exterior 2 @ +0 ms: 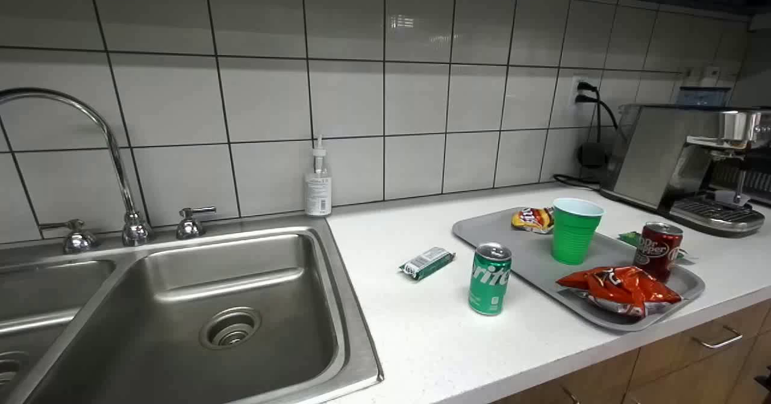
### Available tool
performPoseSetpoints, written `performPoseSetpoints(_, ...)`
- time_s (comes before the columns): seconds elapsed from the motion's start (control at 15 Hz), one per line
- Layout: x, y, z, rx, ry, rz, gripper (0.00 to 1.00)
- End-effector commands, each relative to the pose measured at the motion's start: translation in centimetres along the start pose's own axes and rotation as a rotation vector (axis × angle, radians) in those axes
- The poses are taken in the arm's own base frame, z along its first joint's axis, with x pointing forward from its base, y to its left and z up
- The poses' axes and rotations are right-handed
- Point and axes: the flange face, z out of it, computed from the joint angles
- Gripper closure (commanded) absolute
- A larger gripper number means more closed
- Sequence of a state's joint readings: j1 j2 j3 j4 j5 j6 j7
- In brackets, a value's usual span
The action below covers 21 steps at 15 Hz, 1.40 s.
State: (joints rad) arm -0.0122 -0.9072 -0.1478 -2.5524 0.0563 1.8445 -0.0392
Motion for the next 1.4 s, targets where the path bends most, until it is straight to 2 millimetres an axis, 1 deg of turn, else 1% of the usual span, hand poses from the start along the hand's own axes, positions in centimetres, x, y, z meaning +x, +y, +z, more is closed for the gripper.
performPoseSetpoints(0.0, 0.0, 0.0, 0.0, 0.000, -0.002, 0.000, 0.00)
performPoseSetpoints(0.27, 0.0, 0.0, 0.0, 0.000, -0.002, 0.000, 0.00)
performPoseSetpoints(0.47, -0.1, 0.5, 1.6, -0.018, -0.020, -0.037, 0.00)
performPoseSetpoints(0.67, -0.2, 1.7, 3.6, -0.045, -0.042, -0.033, 0.00)
performPoseSetpoints(1.0, 0.4, 5.1, 6.7, -0.095, -0.028, 0.025, 0.00)
performPoseSetpoints(1.33, 1.8, 9.3, 9.0, -0.149, 0.028, 0.117, 0.00)
